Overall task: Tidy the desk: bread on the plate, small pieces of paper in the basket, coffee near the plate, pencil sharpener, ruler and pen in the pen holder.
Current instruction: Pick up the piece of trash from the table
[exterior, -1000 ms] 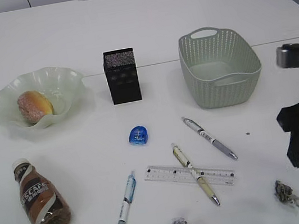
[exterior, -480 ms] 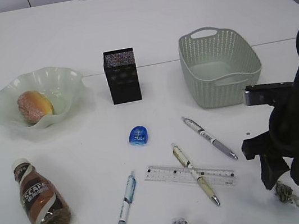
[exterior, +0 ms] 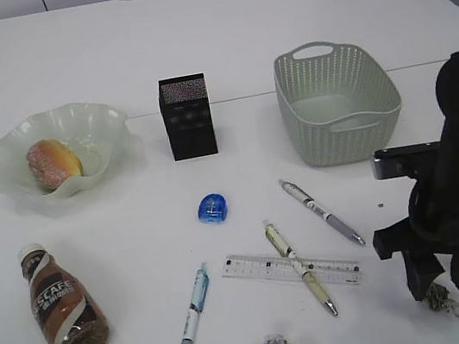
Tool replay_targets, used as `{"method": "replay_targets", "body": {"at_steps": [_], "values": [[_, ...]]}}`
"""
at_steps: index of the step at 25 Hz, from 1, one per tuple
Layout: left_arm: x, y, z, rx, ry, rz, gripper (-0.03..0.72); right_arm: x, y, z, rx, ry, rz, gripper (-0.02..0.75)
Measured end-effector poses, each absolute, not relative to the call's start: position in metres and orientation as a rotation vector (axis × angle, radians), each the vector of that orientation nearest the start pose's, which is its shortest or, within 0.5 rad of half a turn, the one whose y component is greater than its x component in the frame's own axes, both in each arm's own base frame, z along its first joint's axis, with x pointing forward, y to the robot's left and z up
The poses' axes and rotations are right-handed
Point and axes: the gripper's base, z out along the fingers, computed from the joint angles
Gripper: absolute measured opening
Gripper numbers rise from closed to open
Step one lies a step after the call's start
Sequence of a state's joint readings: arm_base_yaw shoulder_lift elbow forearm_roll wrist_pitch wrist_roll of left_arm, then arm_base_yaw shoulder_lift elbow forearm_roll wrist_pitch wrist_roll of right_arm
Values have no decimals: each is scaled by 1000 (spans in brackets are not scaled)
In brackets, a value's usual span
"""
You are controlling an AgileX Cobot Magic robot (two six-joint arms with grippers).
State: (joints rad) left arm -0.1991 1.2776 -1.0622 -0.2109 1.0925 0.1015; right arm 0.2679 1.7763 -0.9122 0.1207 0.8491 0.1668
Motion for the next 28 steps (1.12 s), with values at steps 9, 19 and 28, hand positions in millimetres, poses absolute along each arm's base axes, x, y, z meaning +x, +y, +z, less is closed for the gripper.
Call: {"method": "replay_targets", "body": {"at_steps": [9, 19, 28], "values": [[231, -64, 311, 326, 2758, -309, 342, 275, 84, 128, -29, 3237, 105, 386], [232, -62, 311, 334, 2755, -281, 341, 276, 84, 128, -28, 3227, 107, 194], [232, -62, 311, 335, 2755, -279, 334, 276, 82, 127, -54, 3228, 80, 120]]}}
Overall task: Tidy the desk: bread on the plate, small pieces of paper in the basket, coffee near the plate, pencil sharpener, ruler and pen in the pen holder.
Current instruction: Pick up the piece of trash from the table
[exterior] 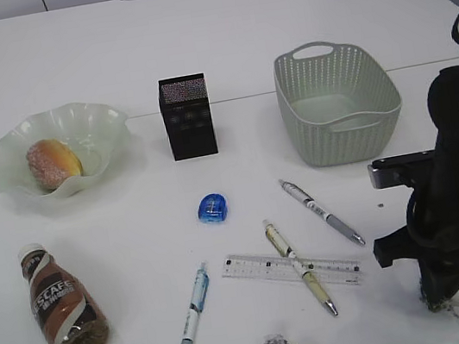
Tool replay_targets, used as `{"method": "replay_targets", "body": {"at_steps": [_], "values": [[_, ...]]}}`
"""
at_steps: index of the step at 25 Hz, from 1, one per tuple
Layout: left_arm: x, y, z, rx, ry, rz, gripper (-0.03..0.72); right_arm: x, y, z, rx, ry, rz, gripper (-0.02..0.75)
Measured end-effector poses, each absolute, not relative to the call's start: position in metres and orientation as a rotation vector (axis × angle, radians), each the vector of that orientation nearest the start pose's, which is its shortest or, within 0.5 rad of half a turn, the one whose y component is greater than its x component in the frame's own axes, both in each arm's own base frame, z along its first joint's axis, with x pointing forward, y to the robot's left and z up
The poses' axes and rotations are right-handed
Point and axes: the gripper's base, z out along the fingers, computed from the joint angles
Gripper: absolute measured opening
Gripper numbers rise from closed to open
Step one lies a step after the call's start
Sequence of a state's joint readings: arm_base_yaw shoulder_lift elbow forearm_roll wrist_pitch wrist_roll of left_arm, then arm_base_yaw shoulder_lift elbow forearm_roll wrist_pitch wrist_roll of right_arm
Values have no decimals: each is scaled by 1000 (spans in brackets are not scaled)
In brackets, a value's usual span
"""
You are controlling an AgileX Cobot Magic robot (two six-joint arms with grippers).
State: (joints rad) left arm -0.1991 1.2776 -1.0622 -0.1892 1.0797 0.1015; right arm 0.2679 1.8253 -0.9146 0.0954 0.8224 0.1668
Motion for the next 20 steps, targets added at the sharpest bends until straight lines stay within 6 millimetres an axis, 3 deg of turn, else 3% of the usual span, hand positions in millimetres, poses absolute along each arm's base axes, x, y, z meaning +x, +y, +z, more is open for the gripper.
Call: {"method": "replay_targets", "body": {"at_steps": [5, 15, 20], "values": [[232, -62, 311, 335, 2755, -279, 333, 276, 82, 127, -59, 3227, 76, 10], [232, -62, 311, 335, 2755, -279, 333, 276, 82, 129, -66, 3221, 78, -3], [232, -62, 311, 336, 2755, -276, 332, 278, 83, 147, -71, 3158, 102, -2]]}}
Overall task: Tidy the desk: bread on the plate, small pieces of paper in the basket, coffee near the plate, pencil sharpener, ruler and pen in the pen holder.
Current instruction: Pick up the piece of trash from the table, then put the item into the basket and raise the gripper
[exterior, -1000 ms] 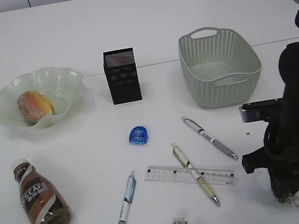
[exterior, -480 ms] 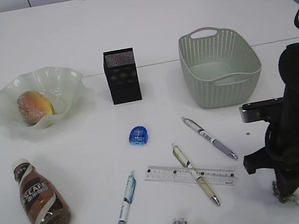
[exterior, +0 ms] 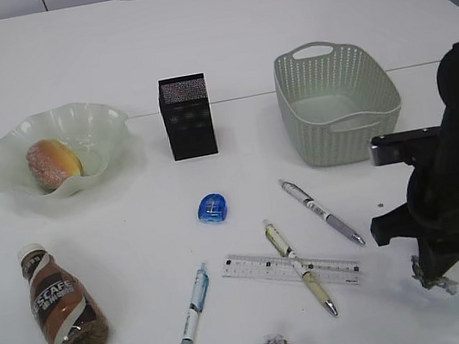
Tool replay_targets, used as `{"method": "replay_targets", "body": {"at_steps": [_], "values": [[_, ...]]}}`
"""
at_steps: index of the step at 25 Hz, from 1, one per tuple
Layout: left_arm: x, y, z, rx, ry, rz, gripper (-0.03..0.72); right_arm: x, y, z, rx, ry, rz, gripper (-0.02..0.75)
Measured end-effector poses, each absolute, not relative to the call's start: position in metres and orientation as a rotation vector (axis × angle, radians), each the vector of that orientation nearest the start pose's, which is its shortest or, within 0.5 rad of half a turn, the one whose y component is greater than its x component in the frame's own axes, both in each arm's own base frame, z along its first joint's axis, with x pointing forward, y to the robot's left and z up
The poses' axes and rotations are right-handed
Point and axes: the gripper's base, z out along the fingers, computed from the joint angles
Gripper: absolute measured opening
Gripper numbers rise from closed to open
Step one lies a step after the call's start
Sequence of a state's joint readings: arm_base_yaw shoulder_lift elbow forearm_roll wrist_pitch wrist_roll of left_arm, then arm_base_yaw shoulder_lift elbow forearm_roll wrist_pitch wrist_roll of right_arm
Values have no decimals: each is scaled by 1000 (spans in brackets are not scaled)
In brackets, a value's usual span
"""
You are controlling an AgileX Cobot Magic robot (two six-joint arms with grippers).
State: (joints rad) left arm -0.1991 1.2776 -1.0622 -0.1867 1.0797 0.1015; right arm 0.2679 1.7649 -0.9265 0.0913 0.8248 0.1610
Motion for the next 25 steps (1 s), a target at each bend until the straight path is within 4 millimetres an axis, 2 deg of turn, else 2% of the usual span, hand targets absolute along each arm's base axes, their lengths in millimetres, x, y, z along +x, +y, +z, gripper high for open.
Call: {"method": "replay_targets", "body": {"at_steps": [6, 15, 19, 22, 25], "values": [[232, -62, 311, 337, 2753, -270, 332, 293, 87, 176, -77, 3065, 136, -3], [232, -62, 311, 337, 2752, -270, 332, 360, 101, 248, -59, 2714, 225, -2], [232, -61, 311, 338, 2752, -268, 331, 397, 96, 262, 28, 2627, 246, -2], [232, -61, 311, 338, 2752, -268, 331, 424, 91, 261, 61, 2591, 237, -2], [232, -61, 311, 338, 2752, -268, 331, 446, 90, 249, 51, 2593, 194, 8]]}}
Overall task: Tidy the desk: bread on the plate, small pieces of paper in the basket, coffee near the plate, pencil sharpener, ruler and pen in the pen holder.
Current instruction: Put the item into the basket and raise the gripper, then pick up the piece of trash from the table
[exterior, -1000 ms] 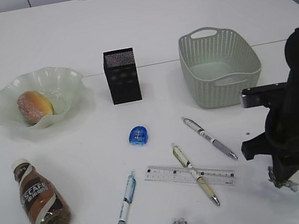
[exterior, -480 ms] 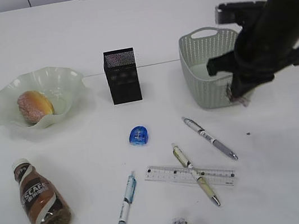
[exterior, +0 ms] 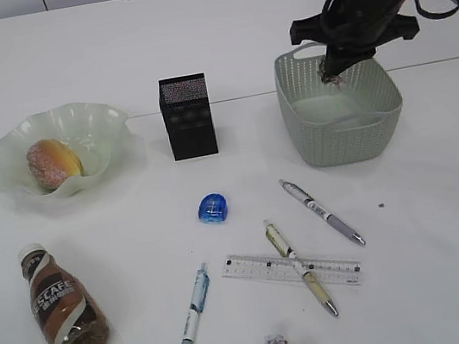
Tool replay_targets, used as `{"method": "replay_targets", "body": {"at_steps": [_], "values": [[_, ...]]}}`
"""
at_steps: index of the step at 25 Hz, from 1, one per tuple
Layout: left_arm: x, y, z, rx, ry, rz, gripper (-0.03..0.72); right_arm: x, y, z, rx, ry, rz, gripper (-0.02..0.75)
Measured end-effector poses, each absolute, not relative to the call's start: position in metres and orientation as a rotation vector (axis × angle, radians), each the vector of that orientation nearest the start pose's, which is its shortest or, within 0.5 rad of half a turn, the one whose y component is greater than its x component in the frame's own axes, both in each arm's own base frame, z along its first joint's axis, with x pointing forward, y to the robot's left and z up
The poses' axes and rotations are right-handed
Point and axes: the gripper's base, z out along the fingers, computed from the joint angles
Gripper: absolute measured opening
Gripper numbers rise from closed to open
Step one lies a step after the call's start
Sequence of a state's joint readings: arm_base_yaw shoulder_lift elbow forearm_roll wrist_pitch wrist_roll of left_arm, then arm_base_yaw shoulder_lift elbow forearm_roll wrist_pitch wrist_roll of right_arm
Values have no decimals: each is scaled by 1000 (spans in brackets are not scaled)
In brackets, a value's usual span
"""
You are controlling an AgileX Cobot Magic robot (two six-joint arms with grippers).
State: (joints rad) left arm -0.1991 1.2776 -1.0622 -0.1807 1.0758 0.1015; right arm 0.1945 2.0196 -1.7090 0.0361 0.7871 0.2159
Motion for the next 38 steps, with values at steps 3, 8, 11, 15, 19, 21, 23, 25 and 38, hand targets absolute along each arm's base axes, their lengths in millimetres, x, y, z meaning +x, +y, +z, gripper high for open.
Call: {"method": "replay_targets", "body": {"at_steps": [3, 8, 11, 15, 19, 21, 23, 25, 38], "values": [[232, -61, 310, 338, 2755, -268, 331, 457, 91, 240, 53, 2616, 170, 93], [231, -61, 310, 340, 2763, -268, 325, 458, 91, 237, 60, 2664, 156, 443], [231, -61, 310, 340, 2763, -268, 323, 453, 90, 241, 61, 2736, 139, 547], [231, -61, 310, 340, 2761, -268, 322, 439, 90, 239, 11, 2899, 101, 549], [231, -61, 310, 340, 2761, -268, 321, 425, 103, 248, -129, 2943, 86, 532], [231, -61, 310, 340, 2761, -268, 321, 413, 116, 254, -217, 2937, 88, 531], [231, -61, 310, 340, 2761, -268, 321, 400, 127, 256, -297, 2946, 92, 531], [231, -61, 310, 340, 2761, -268, 320, 383, 137, 253, -381, 2970, 117, 531], [231, -61, 310, 340, 2760, -268, 316, 272, 196, 230, -852, 3011, 176, 529]]}}
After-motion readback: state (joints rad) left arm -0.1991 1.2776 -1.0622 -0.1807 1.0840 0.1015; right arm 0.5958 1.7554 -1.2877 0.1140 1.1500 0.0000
